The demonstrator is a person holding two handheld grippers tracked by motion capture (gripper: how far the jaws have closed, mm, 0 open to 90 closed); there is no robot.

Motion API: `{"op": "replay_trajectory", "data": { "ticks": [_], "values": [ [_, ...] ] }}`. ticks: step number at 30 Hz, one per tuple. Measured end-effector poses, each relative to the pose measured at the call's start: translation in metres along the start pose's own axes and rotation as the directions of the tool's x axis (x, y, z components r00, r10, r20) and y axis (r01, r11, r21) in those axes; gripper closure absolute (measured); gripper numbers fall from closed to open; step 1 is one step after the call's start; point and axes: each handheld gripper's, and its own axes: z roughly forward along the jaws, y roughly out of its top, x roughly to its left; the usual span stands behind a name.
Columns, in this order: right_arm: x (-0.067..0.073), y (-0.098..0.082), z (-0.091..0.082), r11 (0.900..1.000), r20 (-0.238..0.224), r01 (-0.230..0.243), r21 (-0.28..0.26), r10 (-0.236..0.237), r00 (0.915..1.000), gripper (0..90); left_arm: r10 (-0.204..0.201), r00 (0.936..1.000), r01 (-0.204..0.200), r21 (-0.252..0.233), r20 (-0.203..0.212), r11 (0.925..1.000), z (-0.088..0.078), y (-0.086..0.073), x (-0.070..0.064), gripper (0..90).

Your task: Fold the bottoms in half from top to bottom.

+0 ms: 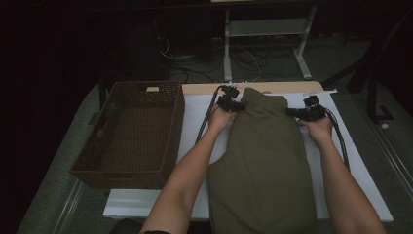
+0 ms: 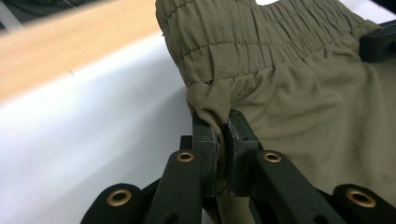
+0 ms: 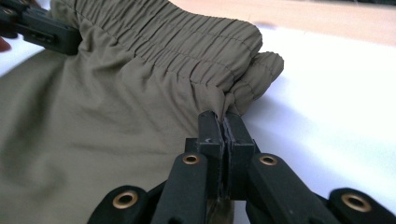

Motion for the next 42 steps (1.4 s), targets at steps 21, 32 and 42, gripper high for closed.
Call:
{"op": "replay_trajectory", "data": {
  "ticks": [21, 32, 42],
  "values": [
    [0.002, 0.01, -0.023, 0.998, -0.062, 0.03, -0.062, -0.034, 0.9975, 87.1, 0.024, 0.9949, -0.015, -0.09, 0.098, 0.9959, -0.035, -0.001, -0.006, 83.9],
    [0.014, 0.0, -0.037, 0.995, -0.083, 0.064, -0.071, -0.07, 0.9941, 87.0, 0.05, 0.986, -0.034, -0.104, 0.159, 0.994, -0.055, -0.012, -0.014, 83.8],
    [0.025, -0.005, -0.045, 0.994, -0.087, 0.092, -0.056, -0.097, 0.9915, 87.0, 0.054, 0.9805, -0.035, -0.102, 0.189, 0.9942, -0.069, -0.024, -0.022, 83.9]
  ]
}}
